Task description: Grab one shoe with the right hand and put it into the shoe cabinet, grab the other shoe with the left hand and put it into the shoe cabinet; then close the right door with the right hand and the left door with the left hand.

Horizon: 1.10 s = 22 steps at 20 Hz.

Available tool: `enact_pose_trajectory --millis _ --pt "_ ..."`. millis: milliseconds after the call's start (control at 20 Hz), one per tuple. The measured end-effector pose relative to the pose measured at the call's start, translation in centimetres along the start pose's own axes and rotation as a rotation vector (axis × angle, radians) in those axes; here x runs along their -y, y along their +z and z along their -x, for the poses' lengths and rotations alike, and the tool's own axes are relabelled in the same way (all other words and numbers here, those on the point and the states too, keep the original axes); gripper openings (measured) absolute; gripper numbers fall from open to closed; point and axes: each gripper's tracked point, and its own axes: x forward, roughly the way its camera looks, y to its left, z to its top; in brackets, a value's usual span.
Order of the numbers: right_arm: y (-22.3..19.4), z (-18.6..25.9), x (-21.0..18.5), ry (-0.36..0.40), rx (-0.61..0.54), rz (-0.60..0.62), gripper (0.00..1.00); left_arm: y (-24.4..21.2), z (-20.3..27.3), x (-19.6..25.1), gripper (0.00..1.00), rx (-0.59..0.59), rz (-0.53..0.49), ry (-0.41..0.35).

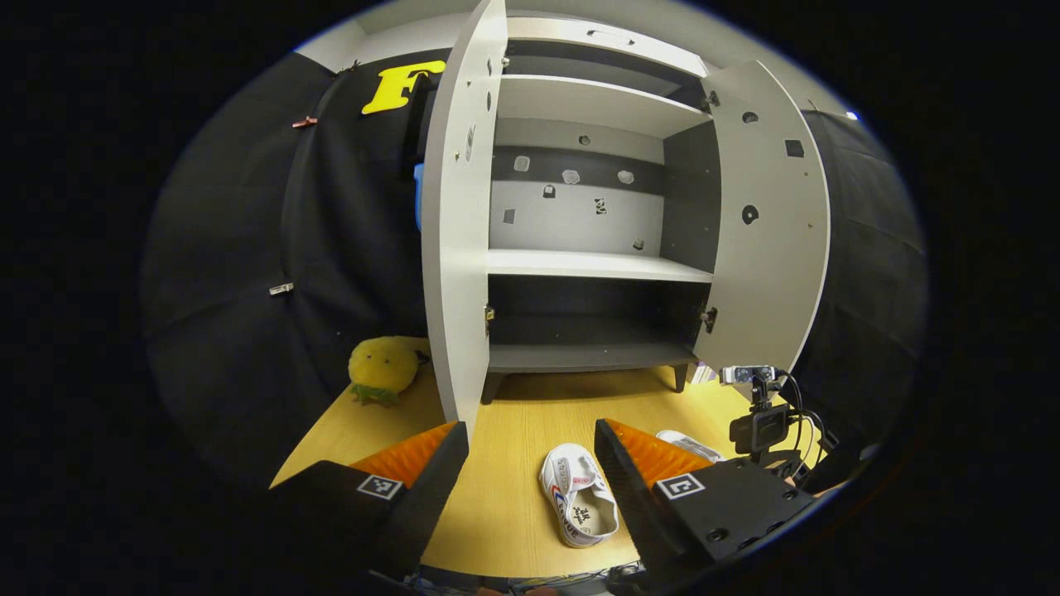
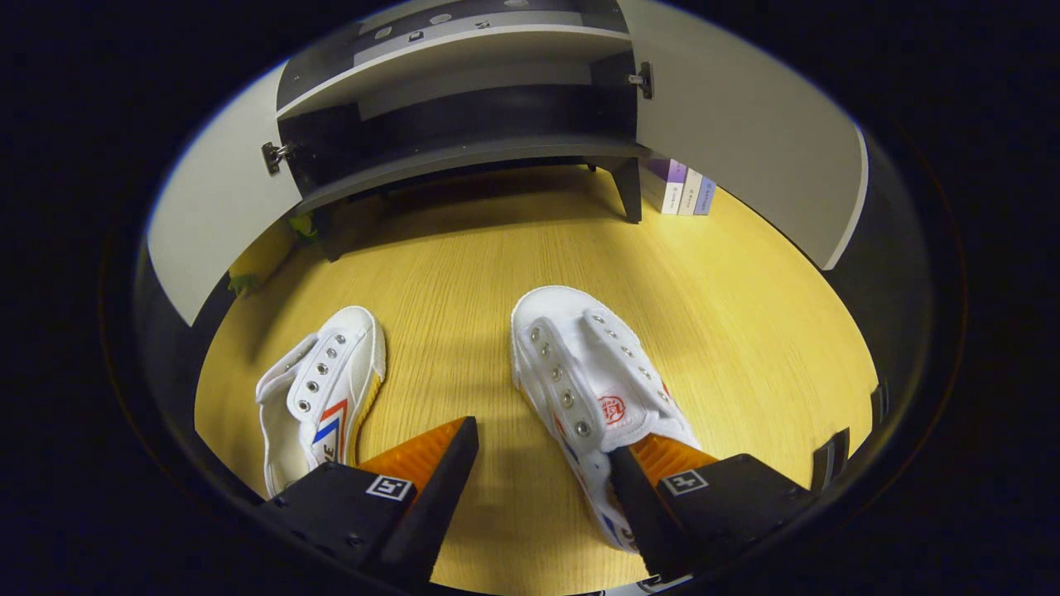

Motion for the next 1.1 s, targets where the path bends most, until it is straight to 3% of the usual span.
enact_pose_trajectory --millis 50,300,450,500,750,950,1100 --pt "0.2 -0.3 0.3 -0.004 -0.001 0.003 0.90 -0.3 0.0 0.1 0.95 -0.006 0.005 -0.001" --pt "0.8 -1.2 1.0 -0.026 -0.021 -0.006 0.42 -0.8 -0.2 0.4 0.95 -0.023 0.014 -0.008" --pt "0.8 -1.7 0.2 -0.004 -0.038 0.015 0.37 -0.7 -0.2 0.4 0.95 -0.022 0.011 -0.007" --pt "0.9 -1.6 -0.2 0.000 -0.037 0.026 0.19 -0.7 -0.2 0.4 0.95 -0.023 0.011 -0.007" --pt "1.2 -1.9 -0.8 0.016 -0.039 0.000 0.05 -1.2 0.3 0.3 0.95 -0.034 0.011 0.000" --pt "2.3 -1.0 -0.5 0.026 0.005 0.007 0.05 -1.7 0.8 0.3 0.95 -0.047 0.021 -0.001" --pt "3.3 0.5 -1.1 0.023 0.062 0.076 0.05 -1.9 0.7 0.4 0.95 -0.053 0.022 -0.004"
